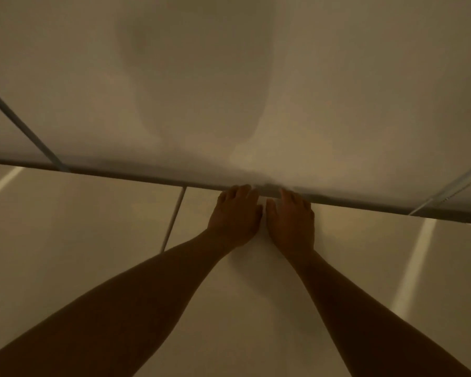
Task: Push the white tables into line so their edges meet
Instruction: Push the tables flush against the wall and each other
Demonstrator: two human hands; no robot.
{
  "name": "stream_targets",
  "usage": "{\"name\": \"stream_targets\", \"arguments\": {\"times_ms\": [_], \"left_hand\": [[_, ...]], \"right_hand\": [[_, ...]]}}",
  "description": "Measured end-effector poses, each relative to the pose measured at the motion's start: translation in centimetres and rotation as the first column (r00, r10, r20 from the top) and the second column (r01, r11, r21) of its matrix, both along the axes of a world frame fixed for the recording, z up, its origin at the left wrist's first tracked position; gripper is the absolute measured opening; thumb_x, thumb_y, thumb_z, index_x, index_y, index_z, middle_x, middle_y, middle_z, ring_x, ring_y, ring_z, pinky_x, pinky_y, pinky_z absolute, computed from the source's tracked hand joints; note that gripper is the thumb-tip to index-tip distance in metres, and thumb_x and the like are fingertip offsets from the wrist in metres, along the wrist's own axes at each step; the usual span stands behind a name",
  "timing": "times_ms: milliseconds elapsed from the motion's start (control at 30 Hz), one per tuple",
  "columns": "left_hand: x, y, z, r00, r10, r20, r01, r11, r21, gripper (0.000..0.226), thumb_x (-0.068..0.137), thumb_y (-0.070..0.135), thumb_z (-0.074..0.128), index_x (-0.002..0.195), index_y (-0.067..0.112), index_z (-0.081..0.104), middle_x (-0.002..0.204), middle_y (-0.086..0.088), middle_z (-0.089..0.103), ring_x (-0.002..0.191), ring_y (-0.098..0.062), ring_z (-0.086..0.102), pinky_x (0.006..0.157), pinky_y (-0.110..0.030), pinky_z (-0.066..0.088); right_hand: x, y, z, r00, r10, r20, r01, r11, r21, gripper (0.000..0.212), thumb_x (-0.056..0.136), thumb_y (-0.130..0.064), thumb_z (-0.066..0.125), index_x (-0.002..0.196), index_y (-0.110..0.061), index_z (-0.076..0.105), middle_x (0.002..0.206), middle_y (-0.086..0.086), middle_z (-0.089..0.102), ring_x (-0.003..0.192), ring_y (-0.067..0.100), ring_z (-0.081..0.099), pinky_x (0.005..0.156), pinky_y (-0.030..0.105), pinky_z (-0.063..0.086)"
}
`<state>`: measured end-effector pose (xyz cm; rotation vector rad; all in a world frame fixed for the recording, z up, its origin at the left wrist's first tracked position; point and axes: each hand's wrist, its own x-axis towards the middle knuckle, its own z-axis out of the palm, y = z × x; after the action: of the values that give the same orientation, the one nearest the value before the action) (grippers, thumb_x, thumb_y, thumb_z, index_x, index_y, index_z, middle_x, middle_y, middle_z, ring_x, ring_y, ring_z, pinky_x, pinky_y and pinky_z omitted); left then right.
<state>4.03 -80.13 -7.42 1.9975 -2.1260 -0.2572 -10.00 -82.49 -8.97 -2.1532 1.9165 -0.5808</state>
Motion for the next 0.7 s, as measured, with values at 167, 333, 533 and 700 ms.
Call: {"name": "stream_targets", "arguments": {"times_ms": [167, 333, 533, 700], "left_hand": [[1.1, -2.0, -0.6, 0.999, -0.032, 0.041, 0.032, 0.999, 0.001, 0.055, 0.102, 0.046, 0.024, 0.123, 0.011, 0.060, 0.125, -0.013, 0.064, 0.117, -0.035, 0.058, 0.098, -0.043, 0.042], [0.1, -4.8, 0.3, 0.971, 0.032, 0.238, -0.031, 0.999, -0.006, 0.051, 0.106, 0.042, 0.029, 0.102, 0.015, 0.072, 0.105, -0.011, 0.072, 0.097, -0.033, 0.068, 0.073, -0.035, 0.041], [-1.2, -5.5, -1.2, 0.958, -0.033, 0.286, 0.047, 0.998, -0.044, 0.046, 0.105, 0.039, 0.030, 0.099, 0.021, 0.072, 0.105, -0.006, 0.073, 0.096, -0.029, 0.067, 0.071, -0.033, 0.034], [-0.7, -6.1, -1.4, 0.988, 0.015, 0.152, -0.007, 0.999, -0.051, 0.055, 0.103, 0.048, 0.030, 0.096, 0.018, 0.076, 0.102, -0.011, 0.073, 0.093, -0.032, 0.068, 0.070, -0.033, 0.035]], "right_hand": [[-0.9, -2.0, -0.9, 0.990, -0.048, -0.130, 0.046, 0.999, -0.022, 0.042, 0.095, -0.040, 0.038, 0.099, -0.011, 0.068, 0.103, 0.016, 0.070, 0.104, 0.038, 0.062, 0.095, 0.046, 0.040], [-0.7, -2.5, -1.5, 0.975, -0.111, -0.194, 0.087, 0.988, -0.130, 0.038, 0.092, -0.033, 0.040, 0.076, -0.011, 0.067, 0.080, 0.016, 0.068, 0.083, 0.037, 0.062, 0.085, 0.045, 0.040], [-0.2, -3.5, -0.7, 0.953, -0.098, -0.285, 0.100, 0.995, -0.007, 0.049, 0.093, -0.036, 0.035, 0.071, -0.011, 0.071, 0.080, 0.013, 0.072, 0.083, 0.035, 0.066, 0.085, 0.040, 0.041], [-0.2, -4.0, -1.0, 0.944, -0.105, -0.314, 0.102, 0.994, -0.026, 0.049, 0.096, -0.035, 0.035, 0.072, -0.012, 0.070, 0.082, 0.013, 0.073, 0.083, 0.034, 0.068, 0.084, 0.040, 0.041]]}}
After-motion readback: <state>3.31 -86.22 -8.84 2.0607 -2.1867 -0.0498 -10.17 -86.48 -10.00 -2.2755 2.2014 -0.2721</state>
